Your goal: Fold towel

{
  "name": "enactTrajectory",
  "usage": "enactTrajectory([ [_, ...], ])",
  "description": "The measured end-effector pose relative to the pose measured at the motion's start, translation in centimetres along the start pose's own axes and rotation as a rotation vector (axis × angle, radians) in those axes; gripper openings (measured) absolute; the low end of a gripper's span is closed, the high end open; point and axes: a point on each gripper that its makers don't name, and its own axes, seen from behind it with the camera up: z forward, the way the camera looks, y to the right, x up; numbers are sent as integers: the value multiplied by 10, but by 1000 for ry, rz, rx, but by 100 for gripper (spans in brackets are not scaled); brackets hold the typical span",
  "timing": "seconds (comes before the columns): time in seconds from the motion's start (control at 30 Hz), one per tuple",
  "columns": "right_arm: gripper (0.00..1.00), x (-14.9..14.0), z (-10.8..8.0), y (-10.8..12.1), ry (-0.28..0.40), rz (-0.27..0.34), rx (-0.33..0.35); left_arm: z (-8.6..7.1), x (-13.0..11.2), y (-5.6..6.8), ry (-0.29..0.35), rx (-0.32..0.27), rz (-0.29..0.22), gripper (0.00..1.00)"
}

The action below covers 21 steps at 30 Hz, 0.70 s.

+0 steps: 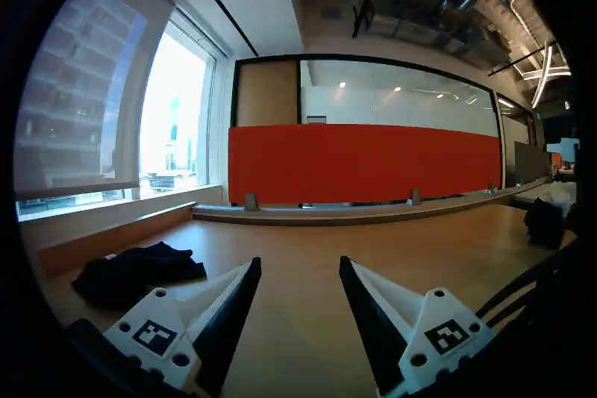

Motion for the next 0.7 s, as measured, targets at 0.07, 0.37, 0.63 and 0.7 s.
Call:
enactTrajectory([
  [0.07,100,-9,0,3,-6,-13,-2,0,0,0,0,0,0,77],
  [0.37,100,-49,0,8,-24,0,2,0,0,0,0,0,0,77],
  [0.63,100,-75,0,13,-30,34,7,0,0,0,0,0,0,77],
  [0.7,99,-82,0,14,-34,41,9,0,0,0,0,0,0,77],
])
